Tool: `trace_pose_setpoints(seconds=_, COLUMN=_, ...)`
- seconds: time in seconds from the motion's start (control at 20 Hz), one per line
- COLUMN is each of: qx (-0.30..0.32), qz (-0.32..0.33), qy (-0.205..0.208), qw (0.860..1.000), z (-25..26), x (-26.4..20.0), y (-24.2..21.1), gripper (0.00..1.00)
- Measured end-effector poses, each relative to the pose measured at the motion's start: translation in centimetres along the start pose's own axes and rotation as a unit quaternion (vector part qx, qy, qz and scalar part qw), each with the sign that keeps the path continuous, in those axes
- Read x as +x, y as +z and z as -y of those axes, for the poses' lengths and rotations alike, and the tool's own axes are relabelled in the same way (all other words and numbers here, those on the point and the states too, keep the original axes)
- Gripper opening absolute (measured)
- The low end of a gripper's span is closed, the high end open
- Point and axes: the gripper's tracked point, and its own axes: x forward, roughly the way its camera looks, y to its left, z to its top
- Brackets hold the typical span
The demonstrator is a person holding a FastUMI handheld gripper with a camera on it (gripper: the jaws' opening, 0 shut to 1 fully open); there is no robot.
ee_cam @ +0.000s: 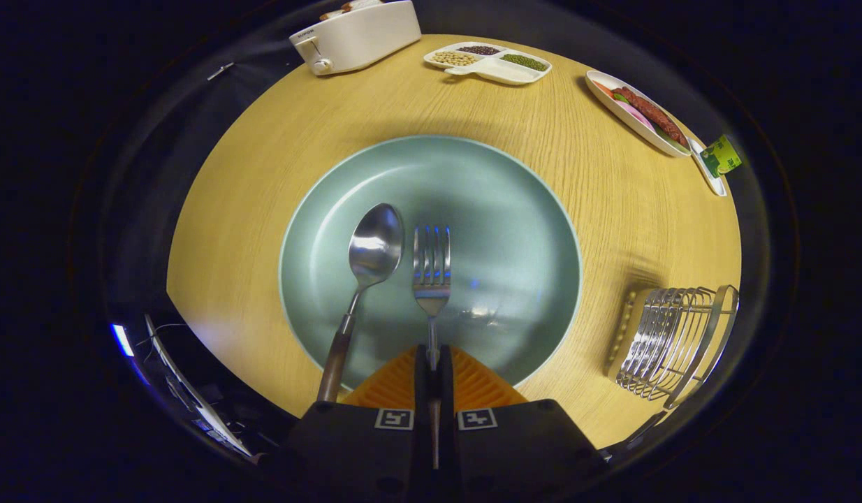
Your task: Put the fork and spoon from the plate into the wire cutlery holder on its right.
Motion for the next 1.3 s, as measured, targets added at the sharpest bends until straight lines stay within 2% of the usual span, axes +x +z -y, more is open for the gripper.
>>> trace_pose_setpoints(seconds=0.2, qx=0.015, qz=0.022, qy=0.032, qw=0.999, z=0.3, x=-2.8, y=1.0, gripper=0.08)
trace_pose_setpoints(seconds=0.4, qx=0.01, qz=0.039, qy=0.056, qw=0.998, z=2.5, x=-8.3, y=1.2, gripper=0.08)
trace_pose_setpoints(seconds=0.7, qx=0.005, qz=0.012, qy=0.038, qw=0.999, z=11.4, x=-14.9, y=-0.2, gripper=0.08)
trace_pose_setpoints(seconds=0.95, qx=-0.016, qz=-0.055, qy=0.004, qw=0.998, z=17.6, x=-15.0, y=-2.4, gripper=0.08)
trace_pose_setpoints(seconds=1.3, qx=-0.063, qz=-0.165, qy=-0.005, qw=0.984, z=19.8, x=-13.0, y=-4.8, gripper=0.08)
